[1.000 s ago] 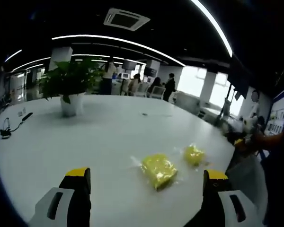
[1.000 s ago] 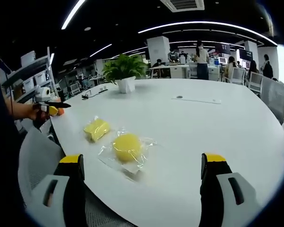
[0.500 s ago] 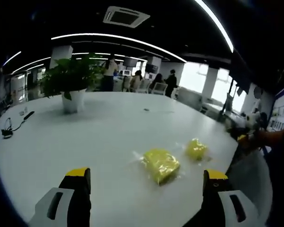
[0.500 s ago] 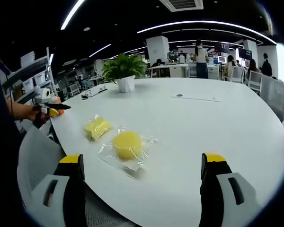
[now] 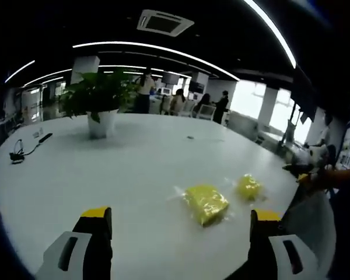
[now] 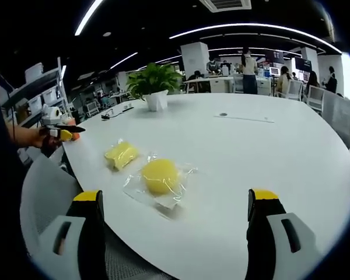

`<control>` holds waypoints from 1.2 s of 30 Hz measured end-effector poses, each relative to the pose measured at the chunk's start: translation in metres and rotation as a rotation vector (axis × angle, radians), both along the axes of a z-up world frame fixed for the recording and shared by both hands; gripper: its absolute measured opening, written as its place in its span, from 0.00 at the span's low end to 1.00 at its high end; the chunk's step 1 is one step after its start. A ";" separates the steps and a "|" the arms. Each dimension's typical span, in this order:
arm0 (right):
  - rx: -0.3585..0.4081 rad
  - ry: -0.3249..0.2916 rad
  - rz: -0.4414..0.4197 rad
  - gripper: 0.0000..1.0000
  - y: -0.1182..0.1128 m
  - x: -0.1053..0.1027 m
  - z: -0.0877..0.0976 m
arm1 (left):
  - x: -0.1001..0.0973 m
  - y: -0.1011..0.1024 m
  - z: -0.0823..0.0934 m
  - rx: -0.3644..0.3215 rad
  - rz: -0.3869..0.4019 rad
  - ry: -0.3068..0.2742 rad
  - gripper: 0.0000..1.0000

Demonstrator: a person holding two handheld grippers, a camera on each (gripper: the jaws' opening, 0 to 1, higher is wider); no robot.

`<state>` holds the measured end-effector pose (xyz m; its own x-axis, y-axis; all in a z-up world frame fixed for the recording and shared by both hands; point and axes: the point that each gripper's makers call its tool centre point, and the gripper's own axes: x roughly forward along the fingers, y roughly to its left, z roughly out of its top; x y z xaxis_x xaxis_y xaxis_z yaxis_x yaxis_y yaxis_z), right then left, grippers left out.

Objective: Compare the silicone blocks by pressing each to a similar depth, holding the contact briefly, and releasing to observe deformation and rebound differences across the visible hardness samples.

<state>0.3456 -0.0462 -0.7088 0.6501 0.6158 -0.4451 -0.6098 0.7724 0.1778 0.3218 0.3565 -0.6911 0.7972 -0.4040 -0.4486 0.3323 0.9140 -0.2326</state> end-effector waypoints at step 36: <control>0.026 -0.013 -0.007 0.96 -0.003 0.001 0.005 | 0.056 -0.095 0.061 -0.259 -0.115 0.010 1.00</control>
<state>0.3469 -0.0489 -0.7039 0.6602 0.6223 -0.4206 -0.6066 0.7720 0.1900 0.3778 0.2617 -0.6305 0.7357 -0.5937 -0.3261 0.4268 0.7801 -0.4574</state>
